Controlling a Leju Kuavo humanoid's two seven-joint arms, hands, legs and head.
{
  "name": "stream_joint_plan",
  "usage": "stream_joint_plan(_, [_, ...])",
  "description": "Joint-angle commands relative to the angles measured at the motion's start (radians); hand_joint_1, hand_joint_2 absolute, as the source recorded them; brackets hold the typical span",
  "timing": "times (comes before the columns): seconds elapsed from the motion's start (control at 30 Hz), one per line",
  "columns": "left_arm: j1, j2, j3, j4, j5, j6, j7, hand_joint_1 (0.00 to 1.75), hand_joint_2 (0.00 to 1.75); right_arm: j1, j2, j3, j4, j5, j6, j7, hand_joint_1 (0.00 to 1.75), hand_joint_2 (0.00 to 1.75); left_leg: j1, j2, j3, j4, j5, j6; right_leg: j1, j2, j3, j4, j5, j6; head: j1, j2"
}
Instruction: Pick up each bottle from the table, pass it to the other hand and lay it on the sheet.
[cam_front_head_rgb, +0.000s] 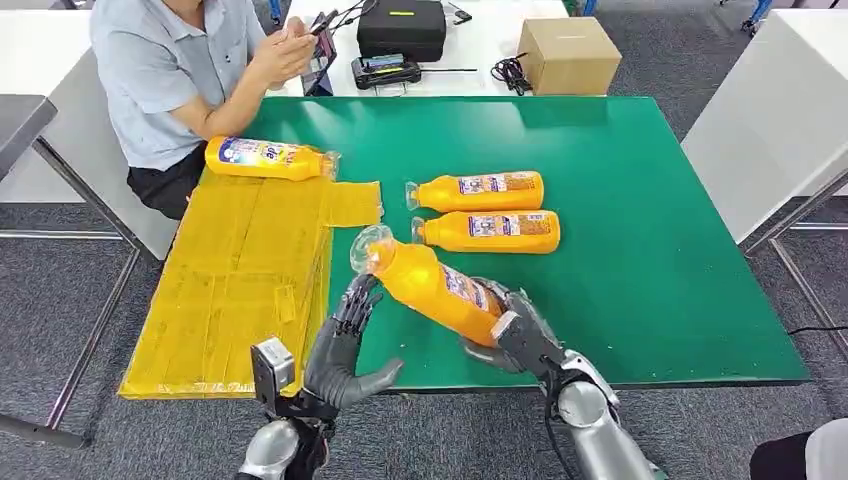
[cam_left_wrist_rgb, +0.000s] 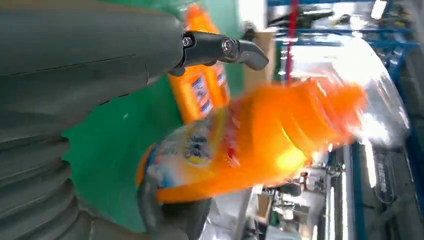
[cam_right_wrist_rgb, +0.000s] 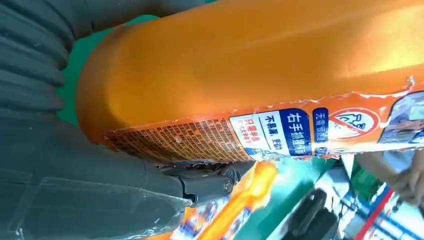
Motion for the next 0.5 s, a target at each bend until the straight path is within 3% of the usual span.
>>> stream_joint_plan(0.03, [-0.097, -0.018, -0.033, 0.112, 0.014, 0.010, -0.016, 0.00, 1.75, -0.101, 0.002, 0.096, 0.189, -0.011, 0.005, -0.008, 1.75, 1.75, 0.001, 0.001, 0.002, 0.000, 0.000, -0.001, 0.001, 0.000, 0.002, -0.001, 0.000, -0.002, 0.000, 0.000])
stream_joint_plan(0.2, [-0.122, -0.018, -0.060, 0.089, -0.004, 0.078, -0.027, 0.00, 1.75, -0.124, 0.015, 0.156, 0.232, 0.016, -0.011, -0.016, 1.75, 1.75, 0.001, 0.001, 0.002, 0.001, -0.001, -0.002, 0.001, 0.000, 0.002, 0.000, 0.000, -0.002, 0.000, 0.000])
stream_joint_plan(0.4, [-0.131, -0.018, -0.097, 0.123, 0.045, 0.061, 0.025, 0.00, 1.75, -0.129, 0.009, 0.192, 0.233, 0.030, -0.019, -0.021, 1.75, 1.75, 0.001, 0.000, 0.001, 0.000, -0.001, -0.001, 0.001, -0.001, 0.002, 0.000, -0.001, -0.002, 0.000, 0.000])
stream_joint_plan(0.5, [-0.145, -0.018, -0.109, 0.148, 0.018, 0.102, -0.022, 0.00, 1.75, -0.143, 0.013, 0.212, 0.231, 0.045, -0.038, -0.025, 1.75, 1.75, 0.001, 0.001, 0.002, 0.001, -0.001, -0.002, 0.002, 0.000, 0.003, 0.000, -0.001, -0.003, 0.000, 0.000])
